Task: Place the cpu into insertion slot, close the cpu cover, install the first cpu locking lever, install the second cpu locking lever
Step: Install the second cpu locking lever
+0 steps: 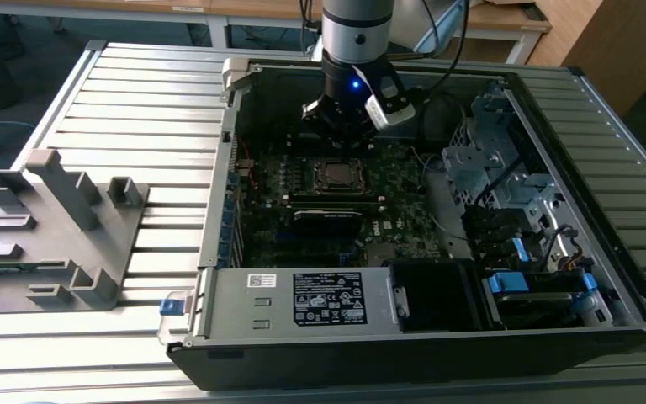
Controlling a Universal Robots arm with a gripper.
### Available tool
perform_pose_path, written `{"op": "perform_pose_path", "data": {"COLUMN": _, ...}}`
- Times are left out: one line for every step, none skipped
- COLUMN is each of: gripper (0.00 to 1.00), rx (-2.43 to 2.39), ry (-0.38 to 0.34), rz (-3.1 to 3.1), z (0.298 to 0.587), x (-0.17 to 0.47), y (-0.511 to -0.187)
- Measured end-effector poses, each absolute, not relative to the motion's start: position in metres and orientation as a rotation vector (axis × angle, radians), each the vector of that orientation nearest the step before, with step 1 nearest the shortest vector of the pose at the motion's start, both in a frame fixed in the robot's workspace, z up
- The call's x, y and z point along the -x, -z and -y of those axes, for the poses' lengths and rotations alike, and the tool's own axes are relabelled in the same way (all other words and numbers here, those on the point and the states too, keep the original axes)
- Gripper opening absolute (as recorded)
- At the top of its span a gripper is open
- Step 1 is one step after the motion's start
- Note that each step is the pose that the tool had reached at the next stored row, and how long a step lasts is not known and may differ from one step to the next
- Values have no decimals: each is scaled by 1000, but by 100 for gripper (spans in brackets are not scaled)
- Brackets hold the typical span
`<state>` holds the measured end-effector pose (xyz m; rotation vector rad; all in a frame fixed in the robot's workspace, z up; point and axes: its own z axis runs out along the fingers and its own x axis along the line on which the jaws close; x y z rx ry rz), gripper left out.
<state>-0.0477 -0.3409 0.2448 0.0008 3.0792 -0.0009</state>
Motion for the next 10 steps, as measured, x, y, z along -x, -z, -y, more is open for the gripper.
{"op": "perform_pose_path", "data": {"gripper": 11, "rx": -1, "ry": 1, "rz": -3079, "z": 341, "x": 48, "y": -245}}
{"op": "perform_pose_path", "data": {"gripper": 11, "rx": -1, "ry": 1, "rz": -3079, "z": 341, "x": 48, "y": -246}}
{"op": "perform_pose_path", "data": {"gripper": 11, "rx": -1, "ry": 1, "rz": -3079, "z": 341, "x": 48, "y": -247}}
{"op": "perform_pose_path", "data": {"gripper": 11, "rx": -1, "ry": 1, "rz": -3079, "z": 341, "x": 48, "y": -247}}
{"op": "perform_pose_path", "data": {"gripper": 11, "rx": -1, "ry": 1, "rz": -3079, "z": 341, "x": 48, "y": -247}}
{"op": "perform_pose_path", "data": {"gripper": 11, "rx": -1, "ry": 1, "rz": -3079, "z": 341, "x": 48, "y": -247}}
{"op": "perform_pose_path", "data": {"gripper": 11, "rx": -1, "ry": 1, "rz": -3079, "z": 341, "x": 48, "y": -247}}
{"op": "perform_pose_path", "data": {"gripper": 11, "rx": -1, "ry": 1, "rz": -3079, "z": 341, "x": 48, "y": -247}}
{"op": "perform_pose_path", "data": {"gripper": 11, "rx": -1, "ry": 1, "rz": -3079, "z": 341, "x": 48, "y": -247}}
{"op": "perform_pose_path", "data": {"gripper": 11, "rx": -1, "ry": 1, "rz": -3079, "z": 341, "x": 48, "y": -247}}
